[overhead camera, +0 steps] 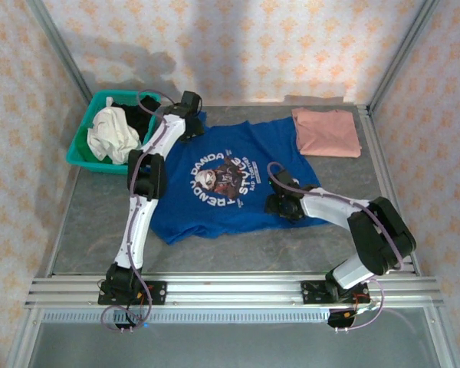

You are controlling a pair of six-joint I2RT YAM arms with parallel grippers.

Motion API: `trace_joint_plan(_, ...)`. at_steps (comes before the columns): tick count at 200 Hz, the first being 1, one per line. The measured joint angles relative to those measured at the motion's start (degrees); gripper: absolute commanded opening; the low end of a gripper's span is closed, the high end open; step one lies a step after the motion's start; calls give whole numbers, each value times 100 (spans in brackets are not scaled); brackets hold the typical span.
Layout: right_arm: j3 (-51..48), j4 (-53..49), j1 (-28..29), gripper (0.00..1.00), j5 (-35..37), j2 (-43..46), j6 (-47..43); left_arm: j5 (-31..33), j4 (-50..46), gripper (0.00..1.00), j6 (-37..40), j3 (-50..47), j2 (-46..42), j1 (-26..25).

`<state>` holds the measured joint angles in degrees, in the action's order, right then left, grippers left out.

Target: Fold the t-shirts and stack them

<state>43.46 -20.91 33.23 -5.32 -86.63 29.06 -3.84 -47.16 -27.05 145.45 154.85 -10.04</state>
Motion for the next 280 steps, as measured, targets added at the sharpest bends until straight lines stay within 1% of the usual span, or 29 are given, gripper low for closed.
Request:
trace_joint_plan(14,-46,17,251,68,22,87,179,-151,15,57,46,358,190,4)
trace_joint_plan(35,-105,39,599,68,50,131,402,-382,57,63,129,599,308,28)
trace_joint_plan(52,-98,35,787,68,109,138,483,-629,50,63,225,870,400,46)
trace_joint_plan(68,-66,33,879,63,162,168,459,-780,-13,65,380,935,354,68)
trace_joint_plan(83,-42,120,966,63,177,295,236,-835,-120,68,566,691,68,68)
trace_joint_plan(92,-20,264,1106,63,140,407,-114,-828,-151,71,717,179,-363,57)
trace_joint_plan(104,79,498,1357,63,28,505,-579,-776,-129,75,866,-754,-1145,26)
trace_joint_plan(115,227,750,1596,62,-190,516,-1019,-710,-52,78,968,-1740,-2074,-26)
trace_joint_plan(135,531,1281,1985,59,-750,420,-1808,-542,269,80,1062,-3493,-4015,-129)
trace_joint_plan(139,603,1403,2079,59,-874,356,-2004,-490,367,81,1064,-3891,-4511,-155)
trace_joint_plan(160,1043,1733,2568,56,-1360,-140,-2800,-249,846,83,1008,-5563,-6540,-133)
trace_joint_plan(182,1757,1644,3064,55,-1718,-986,-3504,76,1102,84,772,-7278,-8153,63)
trace_joint_plan(193,2127,1530,3259,55,-1810,-1456,-3805,214,1086,85,667,-7989,-8675,192)
trace_joint_plan(205,2509,1331,3390,55,-1851,-1912,-4050,354,1032,86,568,-8677,-9040,326)
trace_joint_plan(225,2966,1099,3456,56,-1786,-2533,-4350,529,785,89,439,-9466,-9536,544)
trace_joint_plan(240,3106,990,3447,56,-1606,-2804,-4542,678,658,90,380,-9761,-9969,656)
trace_joint_plan(255,3248,839,3438,56,-1456,-2999,-4715,789,636,90,302,-9831,-10310,673)
trace_joint_plan(270,3501,713,3436,54,-1338,-3167,-4841,876,649,90,267,-9831,-10476,673)
trace_joint_plan(280,3650,713,3438,51,-1244,-3270,-4905,916,649,90,247,-9831,-10487,673)
